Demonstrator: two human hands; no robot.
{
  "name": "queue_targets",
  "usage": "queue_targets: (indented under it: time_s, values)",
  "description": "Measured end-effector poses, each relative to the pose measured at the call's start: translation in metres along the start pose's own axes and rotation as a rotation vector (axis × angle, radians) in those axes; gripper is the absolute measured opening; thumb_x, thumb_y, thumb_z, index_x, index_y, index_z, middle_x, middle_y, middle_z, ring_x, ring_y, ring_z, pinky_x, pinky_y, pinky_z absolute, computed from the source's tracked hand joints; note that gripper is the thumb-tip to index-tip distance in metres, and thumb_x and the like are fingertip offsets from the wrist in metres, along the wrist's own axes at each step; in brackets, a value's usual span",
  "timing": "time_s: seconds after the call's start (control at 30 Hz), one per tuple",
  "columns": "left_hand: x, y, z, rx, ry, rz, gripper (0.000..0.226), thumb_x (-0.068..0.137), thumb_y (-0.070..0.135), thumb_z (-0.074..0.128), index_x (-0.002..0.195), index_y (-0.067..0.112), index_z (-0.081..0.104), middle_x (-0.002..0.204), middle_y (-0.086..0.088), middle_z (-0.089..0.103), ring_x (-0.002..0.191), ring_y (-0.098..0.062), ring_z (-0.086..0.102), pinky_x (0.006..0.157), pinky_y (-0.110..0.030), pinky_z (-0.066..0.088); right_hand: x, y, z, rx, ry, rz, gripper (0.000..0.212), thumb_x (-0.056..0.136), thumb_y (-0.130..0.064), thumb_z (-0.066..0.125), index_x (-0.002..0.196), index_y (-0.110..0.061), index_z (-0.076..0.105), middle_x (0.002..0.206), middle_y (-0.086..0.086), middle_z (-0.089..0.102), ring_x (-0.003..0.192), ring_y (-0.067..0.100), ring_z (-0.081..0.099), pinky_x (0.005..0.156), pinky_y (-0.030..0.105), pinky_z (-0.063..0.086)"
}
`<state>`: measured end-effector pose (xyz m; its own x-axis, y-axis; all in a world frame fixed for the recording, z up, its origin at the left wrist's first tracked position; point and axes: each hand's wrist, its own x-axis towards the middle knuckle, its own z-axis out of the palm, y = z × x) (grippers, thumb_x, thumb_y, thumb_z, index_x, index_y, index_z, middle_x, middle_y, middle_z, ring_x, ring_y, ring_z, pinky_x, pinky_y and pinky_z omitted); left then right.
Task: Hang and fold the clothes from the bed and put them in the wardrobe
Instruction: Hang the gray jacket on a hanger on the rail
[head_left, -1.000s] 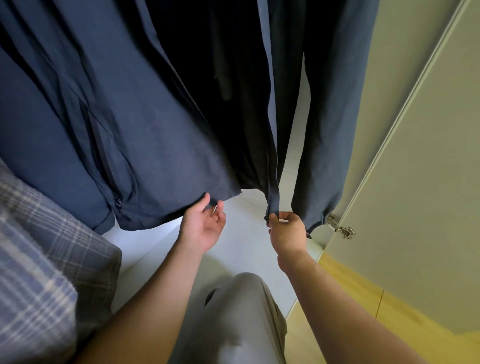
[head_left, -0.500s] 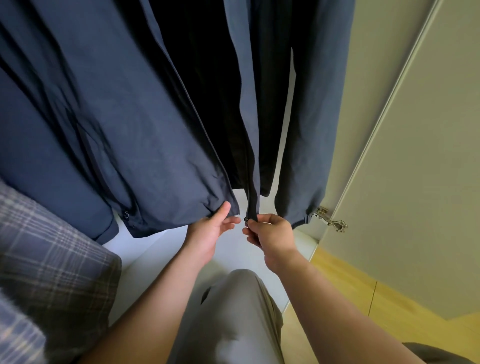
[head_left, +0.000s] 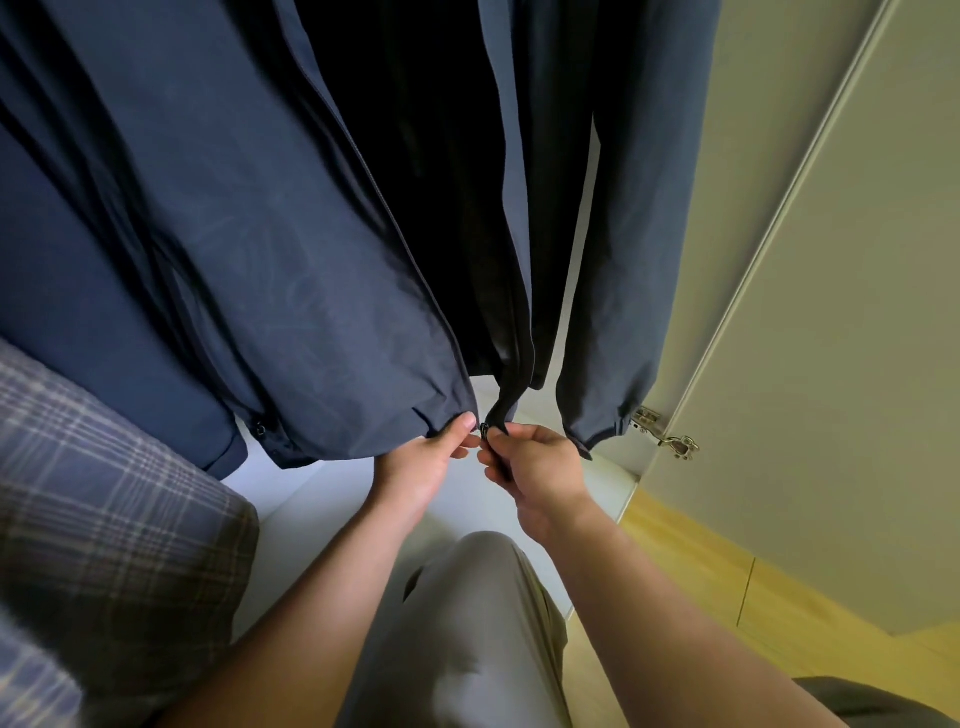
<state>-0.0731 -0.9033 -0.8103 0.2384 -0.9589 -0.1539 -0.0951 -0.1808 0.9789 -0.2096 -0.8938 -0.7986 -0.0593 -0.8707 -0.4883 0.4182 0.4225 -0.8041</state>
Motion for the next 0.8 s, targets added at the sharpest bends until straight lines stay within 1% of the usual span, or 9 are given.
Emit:
queue_targets:
  time_s: [0.07, 0.13, 0.2, 0.43, 0.5, 0.57, 0.6, 0.73, 0.8]
  values:
    - [0.002, -0.001, 0.000, 0.035, 0.069, 0.010, 0.020, 0.083, 0.036, 0.082, 0.091, 0.018, 0.076, 0.087, 0.004, 0.078, 0.083, -0.010, 0.072, 0.084, -0.035, 0.054, -0.001, -0.001, 0.002, 0.015, 0.005, 0.005, 0.012, 0.093, -0.002, 0.069, 0.104, 0.001, 0.066, 0.084, 0.012, 0.073, 0.067, 0.018, 0.067, 0.067, 0.028, 0.056]
    - [0.002, 0.000, 0.000, 0.080, 0.117, 0.011, 0.038, 0.078, 0.044, 0.084, 0.103, 0.017, 0.075, 0.105, 0.001, 0.076, 0.102, -0.021, 0.070, 0.096, -0.042, 0.053, -0.001, -0.002, 0.003, 0.019, 0.005, 0.008, 0.009, 0.093, -0.001, 0.068, 0.102, 0.000, 0.066, 0.083, 0.012, 0.072, 0.066, 0.019, 0.067, 0.067, 0.028, 0.055]
    - [0.001, 0.003, 0.000, 0.104, 0.126, 0.012, 0.047, 0.077, 0.047, 0.084, 0.111, 0.016, 0.074, 0.115, 0.000, 0.072, 0.110, -0.025, 0.067, 0.102, -0.046, 0.050, -0.001, -0.002, 0.004, 0.019, 0.002, 0.011, 0.007, 0.093, -0.001, 0.068, 0.100, 0.000, 0.066, 0.082, 0.012, 0.071, 0.065, 0.018, 0.066, 0.066, 0.027, 0.055]
    - [0.003, 0.004, 0.001, 0.206, 0.133, 0.021, 0.050, 0.084, 0.048, 0.078, 0.120, 0.014, 0.071, 0.124, -0.001, 0.069, 0.120, -0.023, 0.061, 0.109, -0.043, 0.043, -0.001, -0.001, 0.009, 0.007, 0.014, 0.003, 0.015, 0.092, -0.002, 0.069, 0.106, 0.005, 0.066, 0.078, 0.010, 0.072, 0.061, 0.017, 0.066, 0.063, 0.025, 0.055]
    - [0.000, 0.005, 0.001, 0.242, 0.180, 0.073, 0.054, 0.084, 0.046, 0.078, 0.125, 0.013, 0.068, 0.129, 0.000, 0.065, 0.124, -0.020, 0.056, 0.110, -0.036, 0.040, -0.001, 0.000, 0.010, 0.003, 0.026, -0.007, 0.016, 0.092, -0.003, 0.069, 0.106, 0.005, 0.066, 0.078, 0.009, 0.072, 0.062, 0.017, 0.066, 0.063, 0.025, 0.054]
    - [-0.004, 0.007, 0.003, 0.285, 0.235, 0.164, 0.053, 0.085, 0.042, 0.079, 0.127, 0.012, 0.065, 0.129, 0.000, 0.062, 0.124, -0.018, 0.052, 0.106, -0.027, 0.036, -0.001, 0.001, 0.012, 0.004, 0.054, -0.025, 0.016, 0.091, -0.004, 0.070, 0.105, 0.003, 0.067, 0.076, 0.008, 0.072, 0.061, 0.016, 0.066, 0.063, 0.025, 0.055]
    - [-0.006, 0.008, 0.004, 0.305, 0.244, 0.202, 0.051, 0.085, 0.040, 0.079, 0.126, 0.012, 0.065, 0.128, 0.000, 0.062, 0.123, -0.018, 0.051, 0.104, -0.026, 0.035, -0.002, 0.002, 0.013, 0.005, 0.069, -0.034, 0.015, 0.090, -0.004, 0.071, 0.103, 0.002, 0.067, 0.075, 0.007, 0.073, 0.060, 0.016, 0.066, 0.063, 0.025, 0.055]
    - [-0.007, 0.008, 0.004, 0.347, 0.181, 0.202, 0.049, 0.087, 0.043, 0.076, 0.124, 0.011, 0.066, 0.129, -0.003, 0.063, 0.126, -0.021, 0.052, 0.110, -0.038, 0.037, -0.003, 0.003, 0.015, 0.049, 0.115, -0.033, 0.010, 0.089, -0.002, 0.071, 0.099, 0.000, 0.068, 0.071, 0.006, 0.073, 0.058, 0.015, 0.067, 0.060, 0.024, 0.055]
    - [-0.007, 0.007, 0.003, 0.372, 0.160, 0.183, 0.051, 0.088, 0.045, 0.074, 0.125, 0.010, 0.066, 0.129, -0.005, 0.064, 0.127, -0.022, 0.052, 0.110, -0.039, 0.037, -0.003, 0.001, 0.016, 0.073, 0.119, -0.022, 0.011, 0.090, 0.000, 0.070, 0.100, 0.002, 0.067, 0.071, 0.008, 0.072, 0.057, 0.016, 0.066, 0.060, 0.024, 0.055]
